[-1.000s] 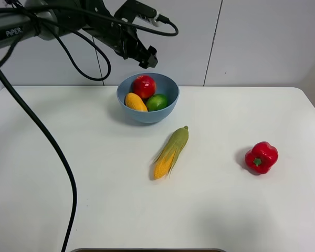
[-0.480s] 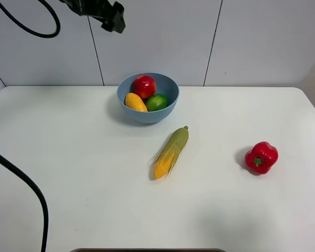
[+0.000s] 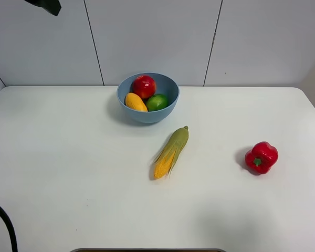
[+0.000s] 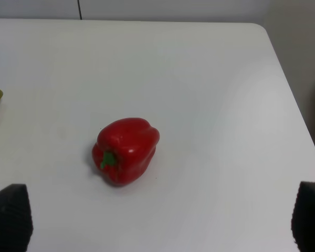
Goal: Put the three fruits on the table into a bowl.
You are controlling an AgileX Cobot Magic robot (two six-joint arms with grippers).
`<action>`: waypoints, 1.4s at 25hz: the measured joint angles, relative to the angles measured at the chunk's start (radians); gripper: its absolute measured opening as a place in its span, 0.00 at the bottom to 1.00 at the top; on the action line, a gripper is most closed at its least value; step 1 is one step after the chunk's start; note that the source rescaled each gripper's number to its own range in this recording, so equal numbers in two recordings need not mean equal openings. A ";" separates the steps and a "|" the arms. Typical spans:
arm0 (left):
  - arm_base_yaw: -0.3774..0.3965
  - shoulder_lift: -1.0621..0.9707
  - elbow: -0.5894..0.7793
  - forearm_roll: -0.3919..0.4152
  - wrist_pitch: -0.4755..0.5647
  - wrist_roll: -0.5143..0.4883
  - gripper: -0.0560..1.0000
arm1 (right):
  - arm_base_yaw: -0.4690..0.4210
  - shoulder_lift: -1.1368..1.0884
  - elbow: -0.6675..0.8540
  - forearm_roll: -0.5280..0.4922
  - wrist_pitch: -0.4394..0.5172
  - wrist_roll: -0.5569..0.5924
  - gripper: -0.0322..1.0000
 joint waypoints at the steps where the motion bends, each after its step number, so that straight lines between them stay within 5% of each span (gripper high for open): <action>1: 0.009 -0.018 0.000 0.002 0.020 -0.001 0.99 | 0.000 0.000 0.000 0.000 0.000 0.000 1.00; 13: 0.113 -0.264 0.058 0.007 0.059 -0.027 0.99 | 0.000 0.000 0.000 0.000 0.000 0.000 1.00; 35: 0.151 -1.004 0.732 -0.017 0.063 -0.165 0.99 | 0.000 0.000 0.000 0.000 0.000 0.000 1.00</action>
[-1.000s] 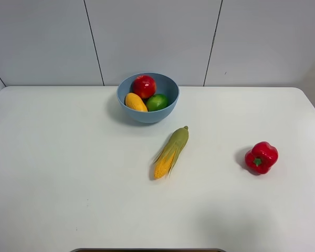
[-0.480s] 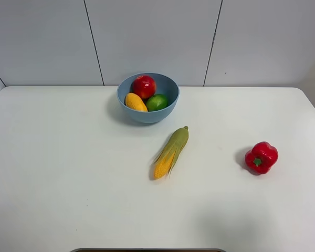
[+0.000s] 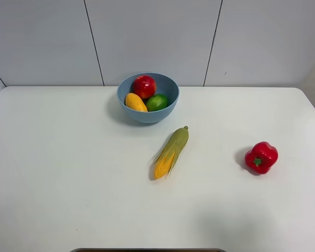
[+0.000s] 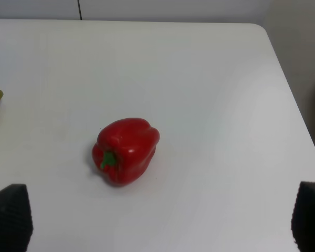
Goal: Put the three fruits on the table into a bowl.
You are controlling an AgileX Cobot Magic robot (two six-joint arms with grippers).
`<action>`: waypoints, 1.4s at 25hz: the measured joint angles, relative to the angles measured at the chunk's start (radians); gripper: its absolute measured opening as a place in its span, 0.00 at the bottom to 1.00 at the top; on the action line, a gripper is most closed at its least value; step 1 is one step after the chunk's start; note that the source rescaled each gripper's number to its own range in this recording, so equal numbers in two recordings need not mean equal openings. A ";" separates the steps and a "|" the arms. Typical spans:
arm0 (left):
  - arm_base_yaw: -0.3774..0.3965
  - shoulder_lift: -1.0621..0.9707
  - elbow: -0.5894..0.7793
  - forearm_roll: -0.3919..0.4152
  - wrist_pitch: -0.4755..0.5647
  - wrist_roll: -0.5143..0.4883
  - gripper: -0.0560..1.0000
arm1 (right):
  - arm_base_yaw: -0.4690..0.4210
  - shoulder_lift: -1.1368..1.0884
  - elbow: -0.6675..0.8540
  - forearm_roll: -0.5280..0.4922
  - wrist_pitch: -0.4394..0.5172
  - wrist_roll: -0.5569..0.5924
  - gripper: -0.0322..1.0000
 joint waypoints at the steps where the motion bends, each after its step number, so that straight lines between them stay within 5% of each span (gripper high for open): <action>1: 0.000 -0.036 0.034 0.002 0.000 -0.012 0.99 | 0.000 0.000 0.000 0.000 0.000 0.000 1.00; 20: 0.000 -0.460 0.617 -0.023 -0.117 -0.092 1.00 | 0.000 0.000 0.000 0.000 0.000 0.000 1.00; 35: 0.000 -0.629 0.749 -0.028 -0.131 -0.095 1.00 | 0.000 0.000 0.000 0.000 0.000 0.000 1.00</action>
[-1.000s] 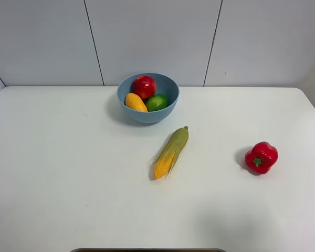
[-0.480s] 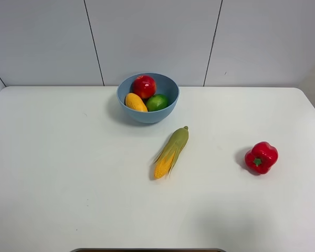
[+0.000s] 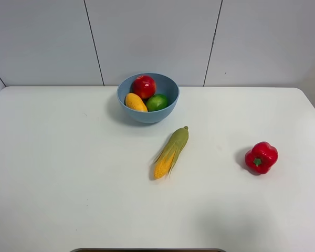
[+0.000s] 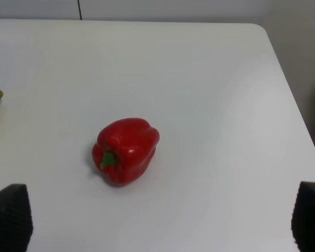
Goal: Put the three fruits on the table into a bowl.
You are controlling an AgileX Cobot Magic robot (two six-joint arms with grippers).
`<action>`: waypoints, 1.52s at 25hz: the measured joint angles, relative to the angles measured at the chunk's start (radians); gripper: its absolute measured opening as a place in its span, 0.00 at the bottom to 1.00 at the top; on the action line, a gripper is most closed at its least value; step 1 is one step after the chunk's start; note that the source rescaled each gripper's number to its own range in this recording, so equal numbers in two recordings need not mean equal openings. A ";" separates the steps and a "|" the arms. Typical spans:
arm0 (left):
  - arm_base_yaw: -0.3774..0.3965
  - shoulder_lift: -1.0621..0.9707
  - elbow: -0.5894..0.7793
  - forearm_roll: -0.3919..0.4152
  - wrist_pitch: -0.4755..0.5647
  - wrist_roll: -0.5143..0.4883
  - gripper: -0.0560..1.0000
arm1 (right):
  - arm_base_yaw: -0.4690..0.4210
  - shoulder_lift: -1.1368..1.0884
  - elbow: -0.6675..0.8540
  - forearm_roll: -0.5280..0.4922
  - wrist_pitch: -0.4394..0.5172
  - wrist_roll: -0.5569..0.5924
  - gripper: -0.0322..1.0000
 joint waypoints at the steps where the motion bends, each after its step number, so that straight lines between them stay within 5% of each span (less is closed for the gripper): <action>1: 0.000 -0.001 0.000 0.000 0.000 0.000 1.00 | 0.000 0.000 0.000 0.000 0.000 0.000 1.00; 38: 0.071 -0.008 0.000 0.000 0.000 0.000 1.00 | 0.000 0.000 0.000 0.000 0.000 0.000 1.00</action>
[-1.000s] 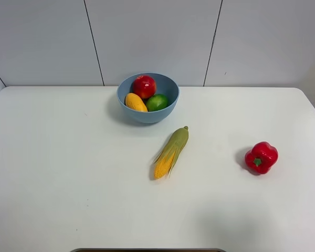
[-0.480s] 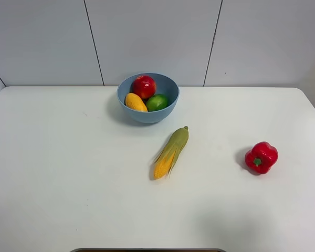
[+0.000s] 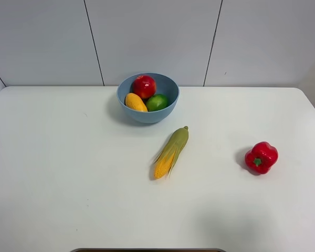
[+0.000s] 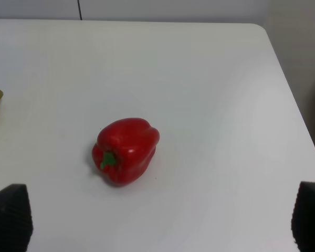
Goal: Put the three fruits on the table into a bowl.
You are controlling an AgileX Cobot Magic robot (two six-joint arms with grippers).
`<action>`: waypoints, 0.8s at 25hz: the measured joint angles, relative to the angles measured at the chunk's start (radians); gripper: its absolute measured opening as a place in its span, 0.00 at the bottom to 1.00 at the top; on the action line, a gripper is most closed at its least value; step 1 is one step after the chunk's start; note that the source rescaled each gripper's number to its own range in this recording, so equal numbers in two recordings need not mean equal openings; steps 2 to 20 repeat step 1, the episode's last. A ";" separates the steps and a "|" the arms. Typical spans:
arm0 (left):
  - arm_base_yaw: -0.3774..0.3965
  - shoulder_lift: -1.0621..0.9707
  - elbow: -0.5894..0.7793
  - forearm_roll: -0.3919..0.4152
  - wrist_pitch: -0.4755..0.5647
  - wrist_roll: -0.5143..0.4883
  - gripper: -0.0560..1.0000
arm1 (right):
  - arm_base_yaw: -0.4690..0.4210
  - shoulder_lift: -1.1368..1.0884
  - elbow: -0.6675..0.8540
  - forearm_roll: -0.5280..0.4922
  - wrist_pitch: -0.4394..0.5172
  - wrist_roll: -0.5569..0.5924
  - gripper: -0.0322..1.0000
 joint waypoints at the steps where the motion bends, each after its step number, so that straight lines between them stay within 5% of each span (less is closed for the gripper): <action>1: 0.000 0.000 0.000 0.000 0.000 0.000 1.00 | 0.000 0.000 0.000 0.000 0.000 0.000 1.00; 20: 0.000 0.000 0.000 0.000 0.000 0.000 1.00 | 0.000 0.000 0.000 0.000 0.000 0.000 1.00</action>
